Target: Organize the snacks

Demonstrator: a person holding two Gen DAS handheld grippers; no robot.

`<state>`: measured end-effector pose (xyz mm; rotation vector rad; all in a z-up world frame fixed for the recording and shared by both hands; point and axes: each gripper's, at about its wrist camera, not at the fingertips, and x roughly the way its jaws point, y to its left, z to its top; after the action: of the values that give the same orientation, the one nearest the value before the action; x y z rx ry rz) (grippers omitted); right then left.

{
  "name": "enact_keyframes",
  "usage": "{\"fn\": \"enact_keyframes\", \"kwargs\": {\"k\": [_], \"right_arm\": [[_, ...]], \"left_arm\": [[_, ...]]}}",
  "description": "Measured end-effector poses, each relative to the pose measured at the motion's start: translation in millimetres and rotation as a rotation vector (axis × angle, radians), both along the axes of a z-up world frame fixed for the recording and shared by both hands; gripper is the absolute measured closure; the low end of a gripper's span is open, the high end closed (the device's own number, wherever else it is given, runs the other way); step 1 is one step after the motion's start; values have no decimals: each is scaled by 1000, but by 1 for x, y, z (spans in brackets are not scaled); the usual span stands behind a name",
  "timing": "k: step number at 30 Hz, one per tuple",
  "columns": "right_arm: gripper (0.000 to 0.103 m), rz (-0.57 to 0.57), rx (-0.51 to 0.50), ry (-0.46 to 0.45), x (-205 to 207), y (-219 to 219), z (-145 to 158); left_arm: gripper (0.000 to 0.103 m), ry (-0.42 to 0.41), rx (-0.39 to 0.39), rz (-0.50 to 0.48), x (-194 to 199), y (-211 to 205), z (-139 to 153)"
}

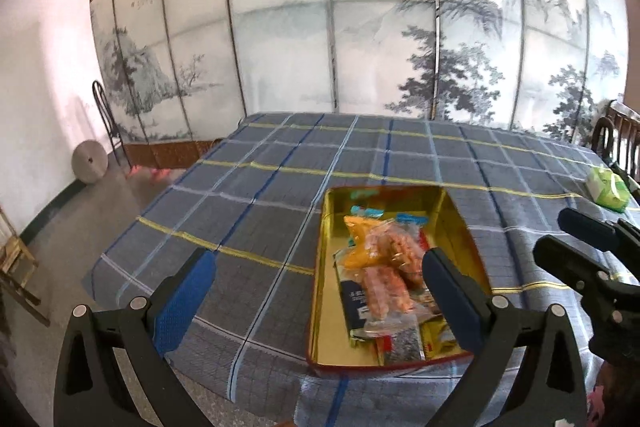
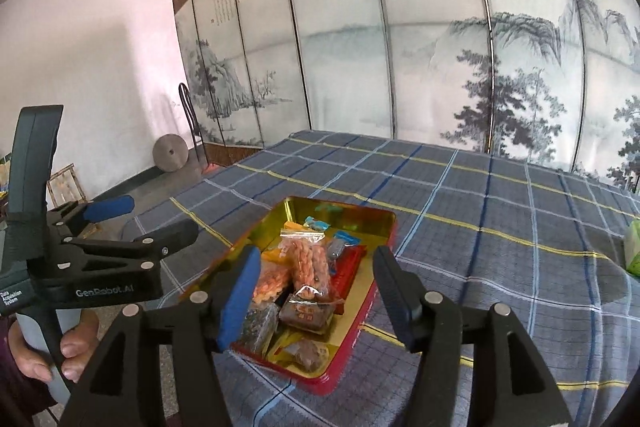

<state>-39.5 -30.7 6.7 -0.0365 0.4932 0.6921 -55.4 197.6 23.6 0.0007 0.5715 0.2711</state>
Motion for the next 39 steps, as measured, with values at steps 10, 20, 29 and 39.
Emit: {"fn": "enact_keyframes", "kwargs": {"k": [10, 20, 29, 39], "right_arm": [[43, -36, 41, -53, -23, -32, 18], [43, -51, 59, -85, -41, -50, 28], [42, -70, 50, -59, -42, -65, 22], [35, -187, -53, 32, -4, -100, -11]], "left_arm": [[0, -79, -47, -53, -33, -12, 43], [0, -138, 61, -46, -60, -38, 59], [0, -98, 5, -106, -57, -48, 56], [0, -44, 17, -81, -46, -45, 43]]}}
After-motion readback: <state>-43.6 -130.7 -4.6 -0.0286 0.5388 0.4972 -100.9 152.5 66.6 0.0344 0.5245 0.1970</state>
